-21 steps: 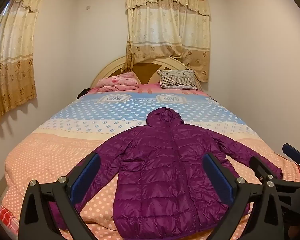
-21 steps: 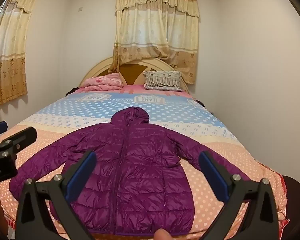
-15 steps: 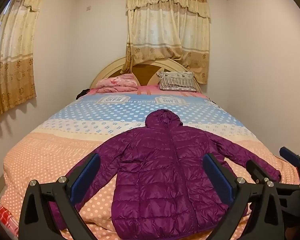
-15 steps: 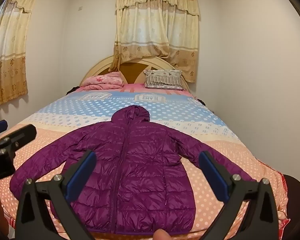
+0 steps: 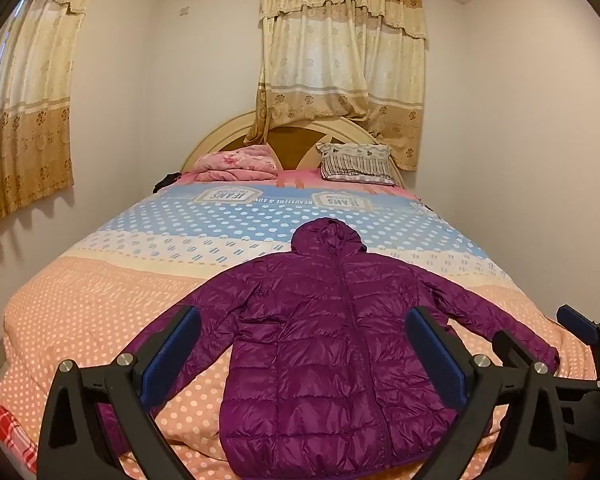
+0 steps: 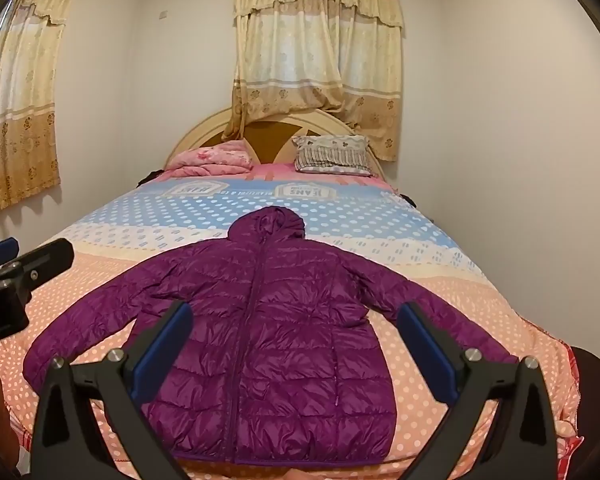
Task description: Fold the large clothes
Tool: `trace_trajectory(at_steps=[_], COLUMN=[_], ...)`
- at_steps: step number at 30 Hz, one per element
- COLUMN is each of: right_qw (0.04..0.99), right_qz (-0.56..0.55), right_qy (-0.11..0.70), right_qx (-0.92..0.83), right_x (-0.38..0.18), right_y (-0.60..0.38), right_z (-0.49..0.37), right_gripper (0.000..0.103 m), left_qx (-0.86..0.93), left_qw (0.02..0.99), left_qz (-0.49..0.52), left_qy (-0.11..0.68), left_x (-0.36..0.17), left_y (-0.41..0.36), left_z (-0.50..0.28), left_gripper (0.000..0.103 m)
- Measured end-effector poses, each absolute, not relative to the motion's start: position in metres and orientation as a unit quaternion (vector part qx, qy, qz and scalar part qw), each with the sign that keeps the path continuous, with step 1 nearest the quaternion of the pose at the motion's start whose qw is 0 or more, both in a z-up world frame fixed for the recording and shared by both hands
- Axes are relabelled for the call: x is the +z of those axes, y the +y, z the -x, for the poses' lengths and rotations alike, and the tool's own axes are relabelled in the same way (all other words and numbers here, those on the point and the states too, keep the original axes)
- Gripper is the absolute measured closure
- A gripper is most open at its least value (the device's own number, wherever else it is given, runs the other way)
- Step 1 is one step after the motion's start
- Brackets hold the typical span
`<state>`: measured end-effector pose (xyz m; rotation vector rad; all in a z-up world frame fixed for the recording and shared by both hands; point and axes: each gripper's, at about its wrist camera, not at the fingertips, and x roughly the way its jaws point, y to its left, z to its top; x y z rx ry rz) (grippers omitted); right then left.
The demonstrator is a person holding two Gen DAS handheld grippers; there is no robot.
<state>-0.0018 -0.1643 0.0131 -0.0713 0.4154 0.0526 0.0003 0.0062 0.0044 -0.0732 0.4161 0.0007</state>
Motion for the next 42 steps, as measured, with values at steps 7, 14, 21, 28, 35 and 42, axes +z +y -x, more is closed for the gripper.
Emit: trace_trajectory(at_steps=[7,14,21,28,35,42], right_qw=[0.977,0.976,0.974,0.973,0.972,0.971], right_qz=[0.031,0.028,0.026,0.020,0.020,0.018], right_qy=[0.210,0.214,0.222,0.227,0.230,0.235], right_qx=[0.031,0.033,0.035,0.036,0.041,0.041], right_x=[0.012,0.008,0.003,0.001,0.001,0.000], right_y=[-0.165,-0.166,-0.167,-0.171,-0.169,-0.170], right_z=[0.000,-0.002,-0.006,-0.009,-0.010,-0.011], right_gripper=[0.000,0.000,0.000,0.000,0.000,0.000], left_qx=[0.001,0.003,0.004,0.006,0.006,0.010], left_qw=[0.979,0.978,0.977,0.975,0.975,0.974], left_qz=[0.031,0.031,0.028,0.024,0.024,0.025], left_qy=[0.200,0.205,0.210,0.220,0.219,0.224], left_x=[0.002,-0.002,-0.008,-0.014,-0.017,-0.021], left_y=[0.005,0.005,0.005,0.004,0.005,0.008], left_z=[0.002,0.000,-0.004,-0.012,-0.011,-0.013], left_gripper=[0.001,0.001,0.001,0.001,0.001,0.001])
